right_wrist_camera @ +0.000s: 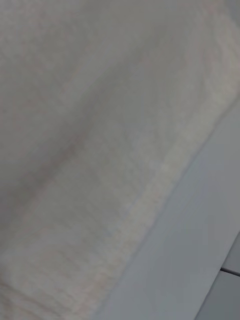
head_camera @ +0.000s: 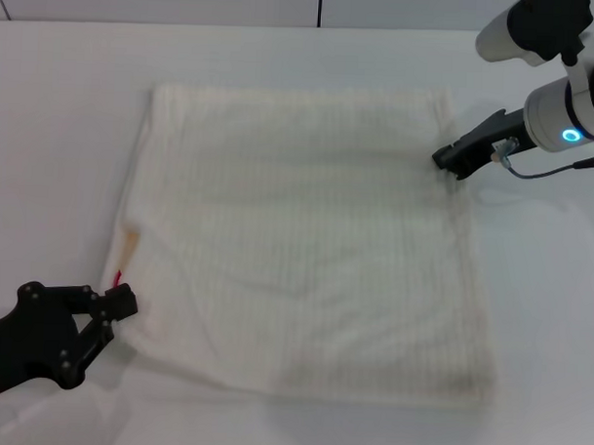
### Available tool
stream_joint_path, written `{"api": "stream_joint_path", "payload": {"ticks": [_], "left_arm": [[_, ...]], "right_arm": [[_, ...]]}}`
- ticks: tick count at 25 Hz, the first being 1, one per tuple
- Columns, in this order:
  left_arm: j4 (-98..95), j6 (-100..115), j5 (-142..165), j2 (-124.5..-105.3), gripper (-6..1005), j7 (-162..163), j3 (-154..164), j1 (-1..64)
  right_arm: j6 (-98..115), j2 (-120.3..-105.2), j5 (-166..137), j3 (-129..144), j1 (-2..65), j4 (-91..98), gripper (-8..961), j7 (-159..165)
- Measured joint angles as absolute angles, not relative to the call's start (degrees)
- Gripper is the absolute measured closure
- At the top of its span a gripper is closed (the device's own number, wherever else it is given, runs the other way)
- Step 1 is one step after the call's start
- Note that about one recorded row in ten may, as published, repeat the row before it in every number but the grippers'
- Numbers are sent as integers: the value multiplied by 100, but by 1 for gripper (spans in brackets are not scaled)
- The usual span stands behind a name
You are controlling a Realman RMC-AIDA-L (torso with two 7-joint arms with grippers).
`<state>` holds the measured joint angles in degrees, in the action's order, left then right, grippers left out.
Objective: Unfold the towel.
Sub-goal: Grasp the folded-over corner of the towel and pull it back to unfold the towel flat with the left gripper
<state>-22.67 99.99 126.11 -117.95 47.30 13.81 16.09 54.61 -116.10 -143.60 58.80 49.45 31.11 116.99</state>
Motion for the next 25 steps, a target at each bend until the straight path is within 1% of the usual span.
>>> {"api": "stream_joint_path", "payload": {"ticks": [23,25], "left_arm": [[-2242,9962,12611,-11795,935,4841,1233,1480],[-2242,9921,12611,-11795,892,4905,1022,1451]], "right_arm": [[5384,-11621,-14516,5880,5088,2967,953,11696],[5376,-11629,-14519,5880,5093,2961,953,11699]]}}
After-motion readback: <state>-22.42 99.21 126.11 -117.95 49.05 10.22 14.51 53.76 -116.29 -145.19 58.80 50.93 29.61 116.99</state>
